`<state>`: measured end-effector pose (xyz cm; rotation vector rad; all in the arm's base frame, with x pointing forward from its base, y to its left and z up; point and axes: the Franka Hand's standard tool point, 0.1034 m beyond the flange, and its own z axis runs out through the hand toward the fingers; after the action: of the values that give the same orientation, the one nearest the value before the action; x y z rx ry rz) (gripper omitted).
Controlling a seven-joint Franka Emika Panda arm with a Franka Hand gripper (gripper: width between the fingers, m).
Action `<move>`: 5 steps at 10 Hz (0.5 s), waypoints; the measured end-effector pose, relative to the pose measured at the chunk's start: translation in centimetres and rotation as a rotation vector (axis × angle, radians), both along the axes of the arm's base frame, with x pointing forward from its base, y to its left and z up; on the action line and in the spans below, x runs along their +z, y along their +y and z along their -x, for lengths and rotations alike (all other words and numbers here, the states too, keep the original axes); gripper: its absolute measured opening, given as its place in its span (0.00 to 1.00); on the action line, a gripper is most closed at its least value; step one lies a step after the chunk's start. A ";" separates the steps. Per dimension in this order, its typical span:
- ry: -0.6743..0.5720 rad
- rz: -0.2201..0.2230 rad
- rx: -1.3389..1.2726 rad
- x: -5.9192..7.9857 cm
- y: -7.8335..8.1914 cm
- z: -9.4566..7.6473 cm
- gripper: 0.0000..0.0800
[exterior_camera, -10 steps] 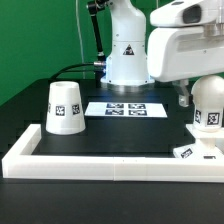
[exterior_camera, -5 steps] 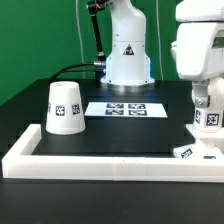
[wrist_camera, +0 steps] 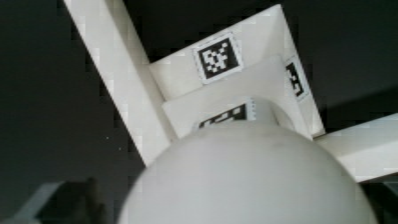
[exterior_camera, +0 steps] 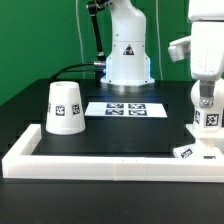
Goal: Assemble lamp
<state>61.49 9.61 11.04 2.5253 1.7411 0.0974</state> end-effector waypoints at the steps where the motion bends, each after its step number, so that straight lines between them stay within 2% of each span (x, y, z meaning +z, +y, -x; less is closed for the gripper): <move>1: 0.000 0.000 0.000 0.0 0.0 0.0 0.72; 4: -0.001 -0.003 -0.028 0.0 -0.1 0.0 0.72; 5: -0.003 -0.012 -0.119 0.0 -0.1 0.0 0.72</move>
Offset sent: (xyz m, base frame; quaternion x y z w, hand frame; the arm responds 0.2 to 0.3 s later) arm 0.0000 0.0000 0.0000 0.0000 0.0000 0.0000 1.0000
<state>61.49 9.53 11.03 2.6287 1.5899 0.1047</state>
